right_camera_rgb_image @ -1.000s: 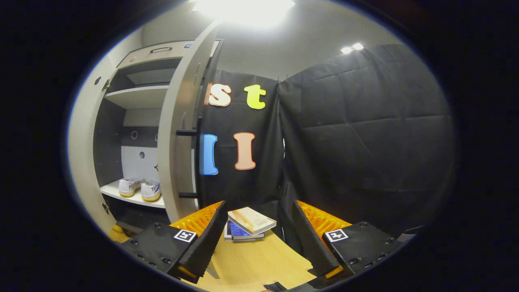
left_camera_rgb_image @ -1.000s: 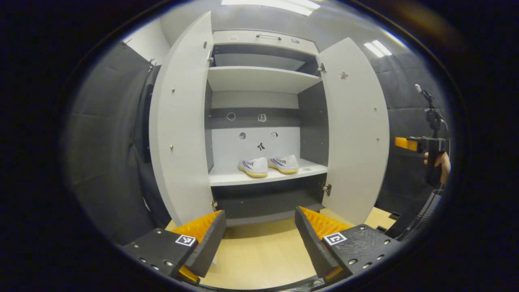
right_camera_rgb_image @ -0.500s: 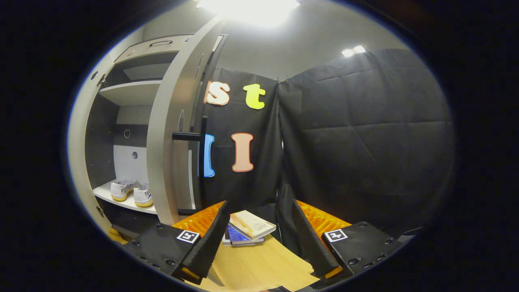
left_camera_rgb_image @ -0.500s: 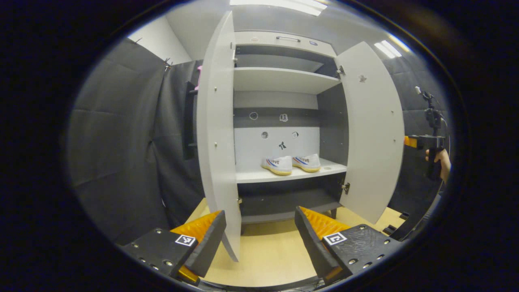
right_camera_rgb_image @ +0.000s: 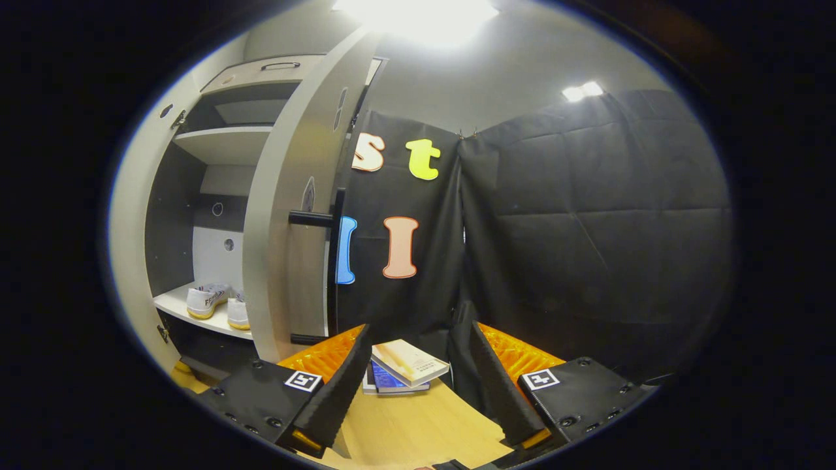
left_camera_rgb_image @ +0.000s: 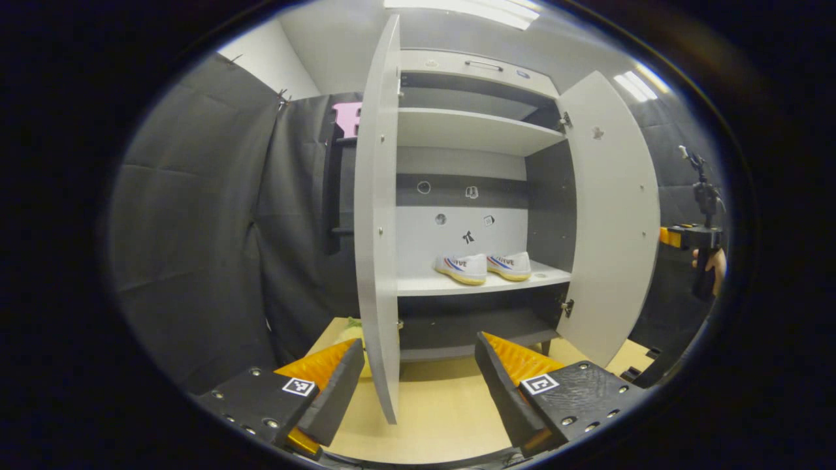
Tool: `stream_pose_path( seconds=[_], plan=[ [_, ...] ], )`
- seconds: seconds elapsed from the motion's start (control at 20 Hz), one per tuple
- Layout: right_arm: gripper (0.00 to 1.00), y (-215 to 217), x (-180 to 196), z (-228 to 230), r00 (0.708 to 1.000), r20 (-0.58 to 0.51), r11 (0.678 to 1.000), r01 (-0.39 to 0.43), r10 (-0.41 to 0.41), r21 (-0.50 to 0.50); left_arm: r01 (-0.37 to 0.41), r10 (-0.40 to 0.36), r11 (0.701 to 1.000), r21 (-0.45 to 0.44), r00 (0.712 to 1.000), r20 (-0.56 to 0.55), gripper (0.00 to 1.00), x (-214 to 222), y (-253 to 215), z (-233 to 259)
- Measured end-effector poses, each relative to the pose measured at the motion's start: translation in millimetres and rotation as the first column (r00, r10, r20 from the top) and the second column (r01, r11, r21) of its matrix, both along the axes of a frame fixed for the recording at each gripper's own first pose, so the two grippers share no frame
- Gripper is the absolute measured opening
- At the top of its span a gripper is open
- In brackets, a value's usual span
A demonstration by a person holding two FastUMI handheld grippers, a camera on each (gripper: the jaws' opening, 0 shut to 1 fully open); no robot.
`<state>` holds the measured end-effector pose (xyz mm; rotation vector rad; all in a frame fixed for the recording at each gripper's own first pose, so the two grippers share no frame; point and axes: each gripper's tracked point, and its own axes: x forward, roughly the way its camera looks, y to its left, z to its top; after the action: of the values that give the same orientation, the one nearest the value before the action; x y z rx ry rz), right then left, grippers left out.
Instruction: Grab one shoe with the right hand and put it into the shoe cabinet, grab the other shoe with the left hand and put it into the shoe cabinet; then close the right door with the right hand and the left door with the left hand.
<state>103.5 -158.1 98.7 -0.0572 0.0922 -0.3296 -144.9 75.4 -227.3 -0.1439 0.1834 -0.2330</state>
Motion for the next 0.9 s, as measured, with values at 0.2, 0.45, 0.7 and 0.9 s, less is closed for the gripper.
stream_pose_path(
  seconds=[0.2, 0.45, 0.7, 0.9],
  plan=[
    [0.92, 22.8, 0.7, 0.1, 0.999, 0.015, 0.999, -0.04, 0.04, 0.007, 0.0, 0.0, 1.0, -0.004, 1.0, -0.003, 0.98, -2.3, 0.7, -2.0],
    [0.92, 46.9, 0.9, -0.2, 0.996, 0.031, 0.996, -0.085, 0.085, 0.019, -0.013, 0.013, 1.0, 0.001, 1.0, 0.004, 0.99, -5.2, 3.1, -1.1],
    [0.96, 67.3, 6.1, 0.0, 0.991, 0.042, 0.991, -0.127, 0.126, 0.029, -0.046, 0.046, 0.999, 0.002, 0.999, -0.002, 0.98, -10.2, 14.1, -3.3],
    [0.92, 92.6, 17.6, -0.2, 0.982, 0.047, 0.981, -0.185, 0.183, 0.049, -0.081, 0.081, 0.997, 0.002, 0.997, -0.004, 0.98, -15.9, 26.4, -4.8]
  ],
)
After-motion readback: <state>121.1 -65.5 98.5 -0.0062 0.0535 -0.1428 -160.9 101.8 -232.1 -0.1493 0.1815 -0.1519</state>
